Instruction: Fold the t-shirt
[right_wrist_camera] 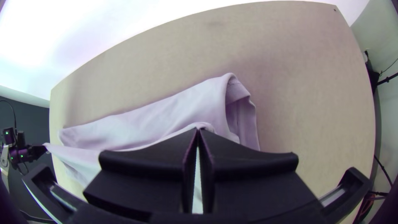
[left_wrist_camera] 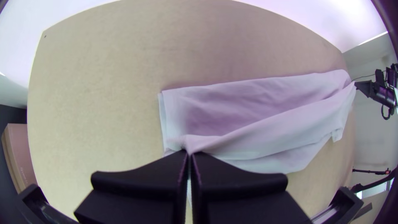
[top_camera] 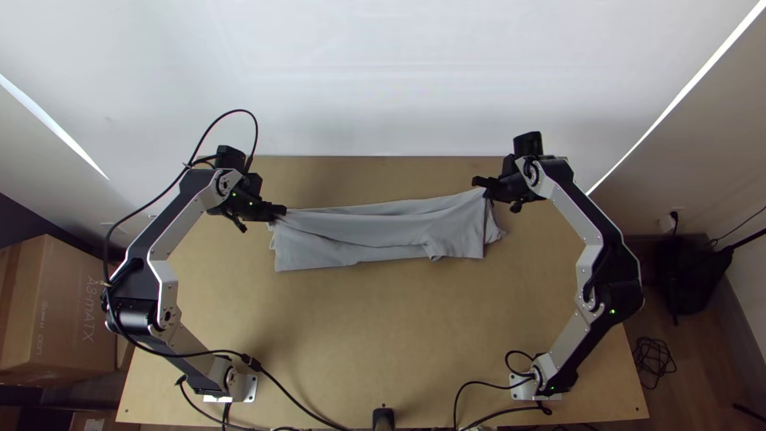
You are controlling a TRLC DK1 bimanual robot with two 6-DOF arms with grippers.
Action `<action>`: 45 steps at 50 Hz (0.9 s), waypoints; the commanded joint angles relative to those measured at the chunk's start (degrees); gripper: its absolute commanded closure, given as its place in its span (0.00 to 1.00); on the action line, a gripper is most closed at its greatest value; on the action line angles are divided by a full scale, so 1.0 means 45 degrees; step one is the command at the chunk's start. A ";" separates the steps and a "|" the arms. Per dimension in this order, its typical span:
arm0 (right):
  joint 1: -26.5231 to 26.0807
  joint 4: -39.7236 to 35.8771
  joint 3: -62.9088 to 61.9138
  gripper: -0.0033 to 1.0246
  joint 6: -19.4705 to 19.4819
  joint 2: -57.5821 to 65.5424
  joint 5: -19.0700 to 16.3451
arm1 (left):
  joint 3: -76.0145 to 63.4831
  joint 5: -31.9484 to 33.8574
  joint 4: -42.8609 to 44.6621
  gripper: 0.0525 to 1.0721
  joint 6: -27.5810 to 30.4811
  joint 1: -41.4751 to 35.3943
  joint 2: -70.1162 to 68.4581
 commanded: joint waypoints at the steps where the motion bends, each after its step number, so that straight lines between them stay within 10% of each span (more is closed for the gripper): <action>1: -0.0150 0.0054 0.0868 0.97 0.0394 0.0853 -0.0020 | 0.0376 0.0115 0.0292 0.97 -0.0132 0.0284 0.0543; 32: -0.0326 0.0054 0.2547 0.97 0.0414 0.3256 0.0527 | 0.0728 0.0115 0.0917 0.97 -0.0639 0.0499 0.2008; 35: -0.0346 0.0054 0.2508 0.75 0.0433 0.3099 0.0547 | 0.0708 0.0174 0.0898 0.96 -0.0952 0.0440 0.1852; 39: -0.0346 0.0054 0.2235 0.15 0.0433 0.2670 0.0566 | 0.0708 0.0408 0.0859 0.75 -0.0874 0.0382 0.1500; 41: -0.0365 0.0054 0.2118 0.06 0.0394 0.2474 0.0605 | 0.0591 0.0486 0.0839 0.59 -0.0835 0.0382 0.1266; 45: -0.0482 0.0073 0.1883 0.05 0.0414 0.1927 0.0625 | 0.0200 0.1814 0.0644 0.58 -0.0698 0.0460 0.0738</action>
